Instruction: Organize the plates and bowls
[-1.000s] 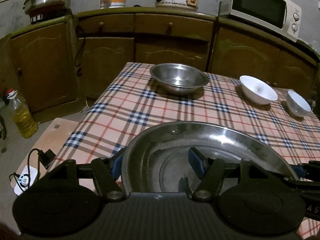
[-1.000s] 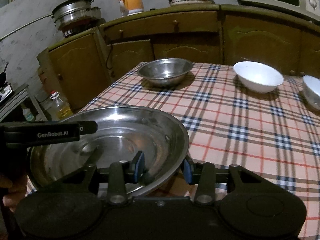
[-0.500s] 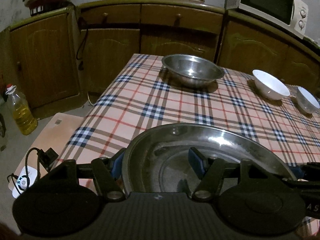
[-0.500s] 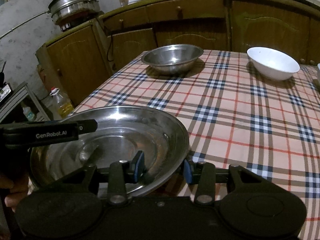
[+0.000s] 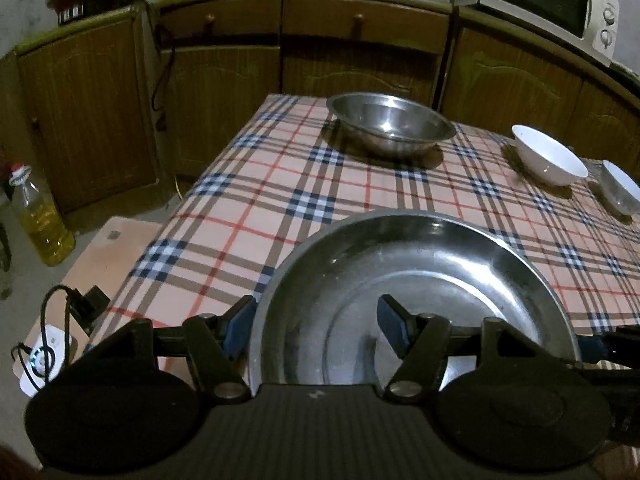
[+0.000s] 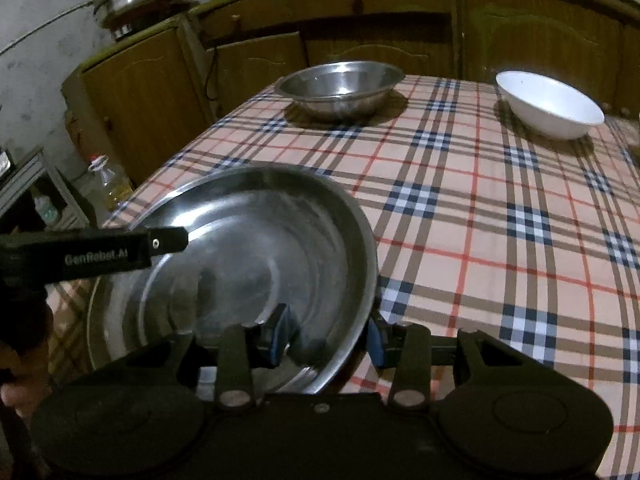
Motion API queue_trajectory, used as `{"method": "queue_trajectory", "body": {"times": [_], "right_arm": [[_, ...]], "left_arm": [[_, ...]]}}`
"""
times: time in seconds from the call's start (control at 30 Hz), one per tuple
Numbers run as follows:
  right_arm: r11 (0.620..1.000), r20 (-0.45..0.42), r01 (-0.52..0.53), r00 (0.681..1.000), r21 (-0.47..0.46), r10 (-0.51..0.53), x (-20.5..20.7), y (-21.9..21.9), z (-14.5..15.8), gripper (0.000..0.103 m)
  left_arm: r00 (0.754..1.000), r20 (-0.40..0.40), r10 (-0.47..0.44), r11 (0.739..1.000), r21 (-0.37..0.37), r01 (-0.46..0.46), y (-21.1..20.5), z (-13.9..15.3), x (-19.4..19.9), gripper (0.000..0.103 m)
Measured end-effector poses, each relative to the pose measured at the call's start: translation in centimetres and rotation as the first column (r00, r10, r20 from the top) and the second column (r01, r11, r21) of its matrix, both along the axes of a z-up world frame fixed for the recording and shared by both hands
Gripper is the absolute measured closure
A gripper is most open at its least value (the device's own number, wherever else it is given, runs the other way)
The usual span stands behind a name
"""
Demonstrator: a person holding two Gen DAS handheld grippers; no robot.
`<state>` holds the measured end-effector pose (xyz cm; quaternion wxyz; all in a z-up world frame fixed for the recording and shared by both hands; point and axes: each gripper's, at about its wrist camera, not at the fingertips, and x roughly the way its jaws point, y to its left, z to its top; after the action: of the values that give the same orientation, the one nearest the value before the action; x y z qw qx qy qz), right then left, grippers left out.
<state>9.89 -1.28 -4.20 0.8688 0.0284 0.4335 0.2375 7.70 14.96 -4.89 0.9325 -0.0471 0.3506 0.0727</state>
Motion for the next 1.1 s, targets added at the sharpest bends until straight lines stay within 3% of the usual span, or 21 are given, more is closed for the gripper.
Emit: {"method": "queue_trajectory", "body": {"times": [0.37, 0.77, 1.1], "right_arm": [[1.0, 0.03, 0.018, 0.999, -0.017, -0.018, -0.3, -0.7, 0.8, 0.052], [0.998, 0.143, 0.055, 0.988, -0.019, -0.051, -0.9, -2.9, 3.8, 0.029], [0.997, 0.239, 0.083, 0.968, 0.006, -0.082, -1.6, -5.0, 6.8, 0.023]], "left_arm": [[1.0, -0.015, 0.006, 1.0, 0.011, -0.006, -0.2, 0.1, -0.2, 0.031], [1.0, -0.004, 0.027, 0.999, 0.047, -0.027, -0.9, 3.0, -1.4, 0.017], [0.998, 0.058, -0.009, 0.997, 0.08, 0.004, -3.6, 6.6, -1.8, 0.003]]}}
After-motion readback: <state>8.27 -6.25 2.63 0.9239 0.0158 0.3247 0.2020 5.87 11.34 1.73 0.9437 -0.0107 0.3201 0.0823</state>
